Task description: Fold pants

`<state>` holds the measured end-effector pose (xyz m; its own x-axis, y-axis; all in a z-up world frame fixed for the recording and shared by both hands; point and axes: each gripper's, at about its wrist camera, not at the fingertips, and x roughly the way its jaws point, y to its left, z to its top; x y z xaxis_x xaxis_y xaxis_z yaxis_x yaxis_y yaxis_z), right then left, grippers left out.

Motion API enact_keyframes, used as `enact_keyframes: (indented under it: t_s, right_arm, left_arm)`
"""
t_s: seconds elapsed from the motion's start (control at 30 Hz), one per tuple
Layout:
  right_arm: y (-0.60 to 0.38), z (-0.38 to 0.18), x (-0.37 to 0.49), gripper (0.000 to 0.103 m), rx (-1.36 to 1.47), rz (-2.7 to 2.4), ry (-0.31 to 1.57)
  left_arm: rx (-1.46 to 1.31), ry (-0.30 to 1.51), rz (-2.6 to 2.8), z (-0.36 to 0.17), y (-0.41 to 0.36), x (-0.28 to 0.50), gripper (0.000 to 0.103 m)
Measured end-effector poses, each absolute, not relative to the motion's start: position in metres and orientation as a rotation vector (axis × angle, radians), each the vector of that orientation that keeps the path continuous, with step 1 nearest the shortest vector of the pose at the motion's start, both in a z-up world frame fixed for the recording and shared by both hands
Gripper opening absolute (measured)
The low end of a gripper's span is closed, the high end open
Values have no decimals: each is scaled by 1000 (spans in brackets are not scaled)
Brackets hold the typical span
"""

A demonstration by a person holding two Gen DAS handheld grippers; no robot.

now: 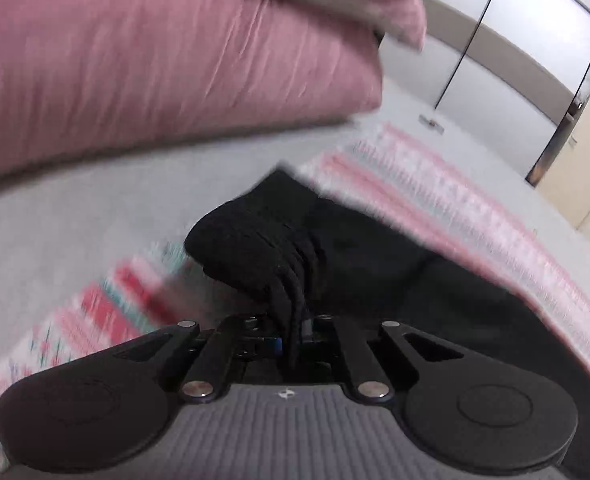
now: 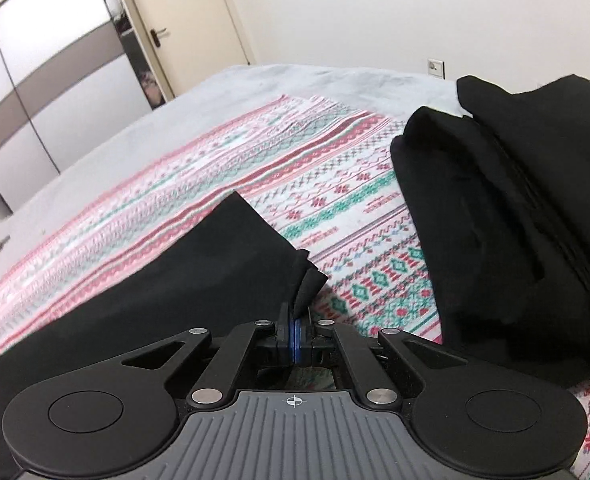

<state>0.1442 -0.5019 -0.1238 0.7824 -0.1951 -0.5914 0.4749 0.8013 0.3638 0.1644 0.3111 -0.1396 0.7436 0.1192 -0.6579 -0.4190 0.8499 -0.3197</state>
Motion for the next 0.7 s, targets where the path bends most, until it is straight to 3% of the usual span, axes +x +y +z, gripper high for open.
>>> enact_keyframes:
  t_s: [0.2,0.27,0.33,0.43,0.57,0.7]
  right_arm:
    - [-516,-145,126,0,628,-411,634]
    - [-511,-138,125,0,575,-411,637]
    - [-505,-131,129,4,492,-381,677]
    - [-507,-124,127,13,471,-379,717]
    - [-504,-89,108,33,381,-488,610]
    - [-470,-45,119,33,303,-402,507]
  left_arm:
    - [-581,698,227,-147,326,152,46]
    - [-602,712,225,-140,332,149,68]
    - [-592,716,267,-127,338,136,82]
    - [-562,700,369,-101,347,118,84]
    - [-484,611,274,-57,324,115,83]
    - [-402,649,178,-63,292,161,76]
